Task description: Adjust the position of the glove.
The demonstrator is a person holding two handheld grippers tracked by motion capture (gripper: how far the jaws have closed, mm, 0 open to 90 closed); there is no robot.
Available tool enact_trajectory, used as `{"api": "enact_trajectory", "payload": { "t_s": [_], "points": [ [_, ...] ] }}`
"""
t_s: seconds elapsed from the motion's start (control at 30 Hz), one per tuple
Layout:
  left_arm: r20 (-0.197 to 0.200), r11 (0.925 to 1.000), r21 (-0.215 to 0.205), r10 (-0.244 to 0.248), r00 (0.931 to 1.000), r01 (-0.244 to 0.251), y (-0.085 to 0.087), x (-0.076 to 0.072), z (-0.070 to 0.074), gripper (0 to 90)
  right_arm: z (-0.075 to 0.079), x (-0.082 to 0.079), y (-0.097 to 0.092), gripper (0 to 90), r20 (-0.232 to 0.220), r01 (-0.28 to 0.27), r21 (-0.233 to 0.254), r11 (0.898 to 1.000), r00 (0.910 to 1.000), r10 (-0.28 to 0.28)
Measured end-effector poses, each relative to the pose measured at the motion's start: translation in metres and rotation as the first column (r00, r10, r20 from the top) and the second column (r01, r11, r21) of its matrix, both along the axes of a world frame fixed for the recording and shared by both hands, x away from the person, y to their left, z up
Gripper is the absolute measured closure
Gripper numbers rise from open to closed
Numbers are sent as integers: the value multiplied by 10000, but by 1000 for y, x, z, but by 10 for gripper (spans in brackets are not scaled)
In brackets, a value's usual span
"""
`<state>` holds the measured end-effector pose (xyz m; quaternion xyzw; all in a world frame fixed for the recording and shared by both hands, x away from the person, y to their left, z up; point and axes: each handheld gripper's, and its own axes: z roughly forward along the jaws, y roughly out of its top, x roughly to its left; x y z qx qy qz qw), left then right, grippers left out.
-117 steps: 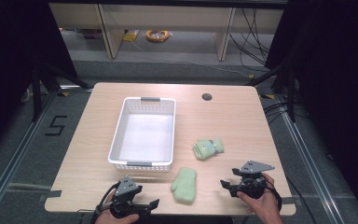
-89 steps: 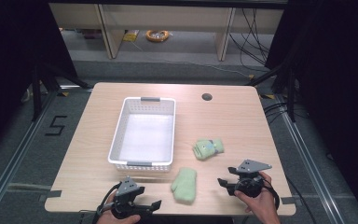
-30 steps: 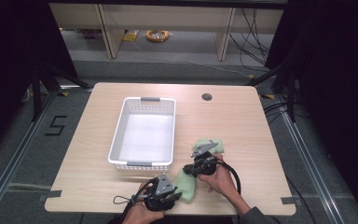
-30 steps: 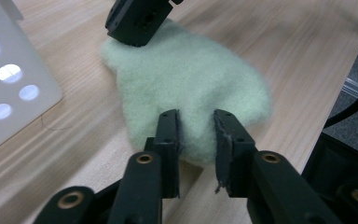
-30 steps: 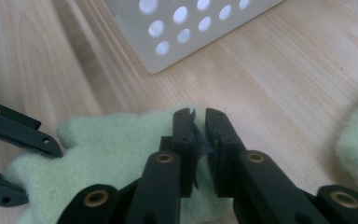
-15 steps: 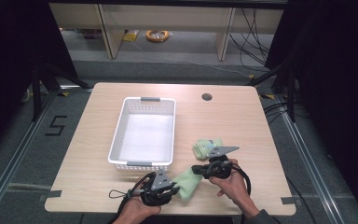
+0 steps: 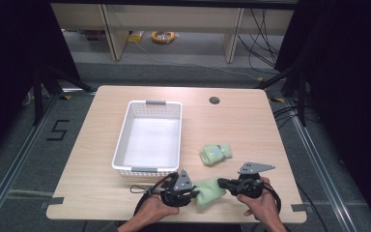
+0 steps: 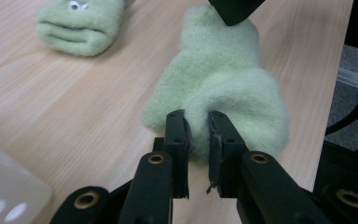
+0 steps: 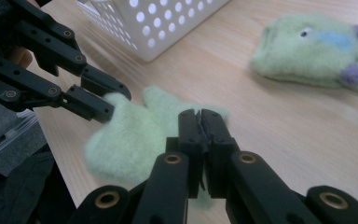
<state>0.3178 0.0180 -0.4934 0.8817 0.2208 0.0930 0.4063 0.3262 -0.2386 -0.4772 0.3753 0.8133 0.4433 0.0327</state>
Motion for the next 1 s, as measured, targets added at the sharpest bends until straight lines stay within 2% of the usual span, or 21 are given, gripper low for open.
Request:
{"api": "enact_trajectory", "payload": {
  "t_s": [0.03,0.07,0.1,0.17,0.2,0.23,0.27,0.33,0.37,0.4,0.47,0.5,0.53,0.63,0.67,0.7,0.77,0.83,0.87,1.0],
  "points": [
    [0,10000,0,0,10000,0,0,0,0,788,0,-4,-2,880,-284,283,-74,9996,9992,-285],
    [-117,10000,24,48,9999,-47,-4,1,-3,787,-2,-4,-4,880,-243,290,-44,9996,9993,-291],
    [-101,10000,80,2,9999,-1,-5,2,-4,786,-4,-3,-7,880,42,230,-140,9996,9997,-229],
    [-87,9999,123,-17,10000,18,-6,4,-6,785,-7,-5,-7,880,-488,420,21,9991,9979,-419],
    [-93,9998,185,-60,9999,61,-6,6,-6,785,-9,-3,-9,880,-156,347,-160,9993,9993,-349],
    [-93,9998,185,-60,9999,61,-6,6,-6,783,-9,-3,-9,880,-156,347,-160,9993,9993,-349],
    [-127,9999,152,24,9999,-22,-6,6,-6,783,-9,-6,-8,879,-679,561,-89,9984,9961,-565],
    [-28,9996,229,149,9999,-149,-5,9,-6,778,-12,-5,-10,879,-609,514,-87,9986,9968,-519],
    [-54,9999,135,101,9999,-100,-5,9,-7,776,-13,-4,-12,879,-343,478,-109,9988,9983,-481],
    [14,9998,173,102,9999,-102,-5,9,-8,776,-14,-5,-13,878,-520,520,-89,9986,9973,-523],
    [67,9997,225,110,9999,-111,-6,9,-8,772,-16,-5,-14,877,-406,550,-203,9983,9976,-558],
    [93,9996,271,100,9999,-102,-5,9,-9,771,-16,-7,-13,877,-518,675,-315,9972,9963,-691],
    [47,9997,184,183,9998,-184,-6,9,-9,768,-17,-7,-13,875,-516,709,-279,9971,9961,-723],
    [-102,9995,87,302,9995,-301,-6,8,-10,760,-19,-7,-13,873,-454,637,-570,9963,9968,-663],
    [-93,9994,104,327,9994,-327,-6,8,-10,758,-20,-10,-11,870,-744,835,-526,9951,9934,-873],
    [-31,9992,162,375,9993,-374,-5,8,-10,752,-20,-10,-10,867,-824,783,-672,9947,9931,-837],
    [-10,9991,305,304,9995,-304,-4,9,-9,728,-22,-9,-11,862,-446,693,-1000,9926,9963,-741],
    [94,9986,257,452,9989,-454,-2,9,-9,703,-22,-9,-11,852,-555,772,-1026,9917,9950,-832],
    [-57,9981,153,590,9982,-589,-1,7,-9,693,-23,-9,-11,842,-526,748,-910,9930,9954,-798],
    [187,9964,275,794,9967,-799,4,3,-4,626,-23,-10,-12,799,-600,882,-948,9916,9938,-941]
  ]
}}
